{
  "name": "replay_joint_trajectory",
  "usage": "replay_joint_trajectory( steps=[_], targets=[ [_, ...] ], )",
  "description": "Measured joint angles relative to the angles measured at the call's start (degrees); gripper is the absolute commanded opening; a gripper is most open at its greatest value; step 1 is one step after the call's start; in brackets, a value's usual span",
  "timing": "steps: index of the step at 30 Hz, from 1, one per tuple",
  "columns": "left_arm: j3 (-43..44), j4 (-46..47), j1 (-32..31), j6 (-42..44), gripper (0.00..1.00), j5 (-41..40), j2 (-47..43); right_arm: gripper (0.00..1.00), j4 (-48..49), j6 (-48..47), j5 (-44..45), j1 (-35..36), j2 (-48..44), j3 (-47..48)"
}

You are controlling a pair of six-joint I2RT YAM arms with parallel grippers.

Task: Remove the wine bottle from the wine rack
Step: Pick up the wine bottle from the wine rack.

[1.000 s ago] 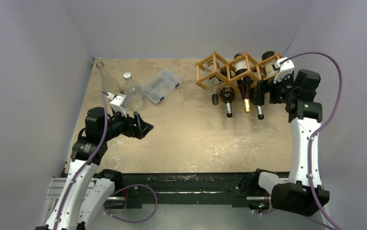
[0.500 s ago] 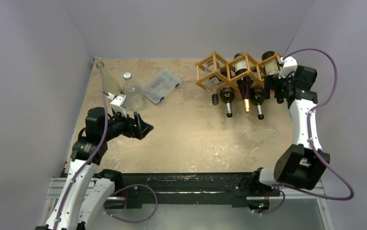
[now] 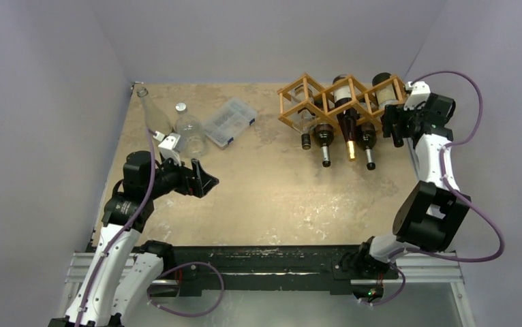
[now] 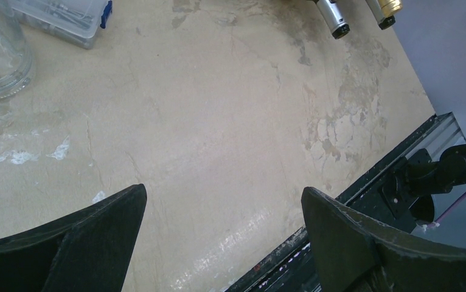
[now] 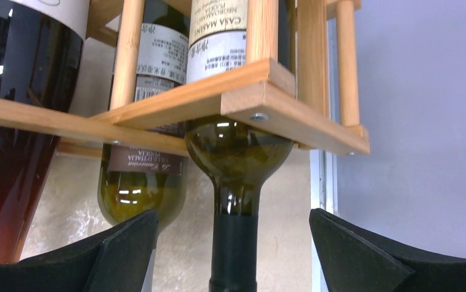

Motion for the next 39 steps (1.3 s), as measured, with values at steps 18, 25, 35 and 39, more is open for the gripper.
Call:
replay_joint_trajectory(
  steps=[18, 25, 35, 39],
  targets=[
    [0.0, -0.02, 2.27, 0.0, 1.0, -0.04, 1.22, 0.82, 4.92, -1.81, -1.84, -0.55, 6.56, 0.0],
    [0.0, -0.02, 2.64, 0.02, 1.0, -0.09, 1.55, 0.78, 5.88, -3.21, -1.95, -0.61, 6.95, -0.26],
    [0.0, -0.02, 2.69, 0.02, 1.0, -0.13, 1.77, 0.69, 7.28, -3.3, -3.54, -0.61, 7.06, -0.35],
    [0.0, -0.02, 2.78, 0.02, 1.0, -0.13, 1.77, 0.67, 7.74, -3.3, -4.61, -0.63, 7.74, -0.5]
  ],
)
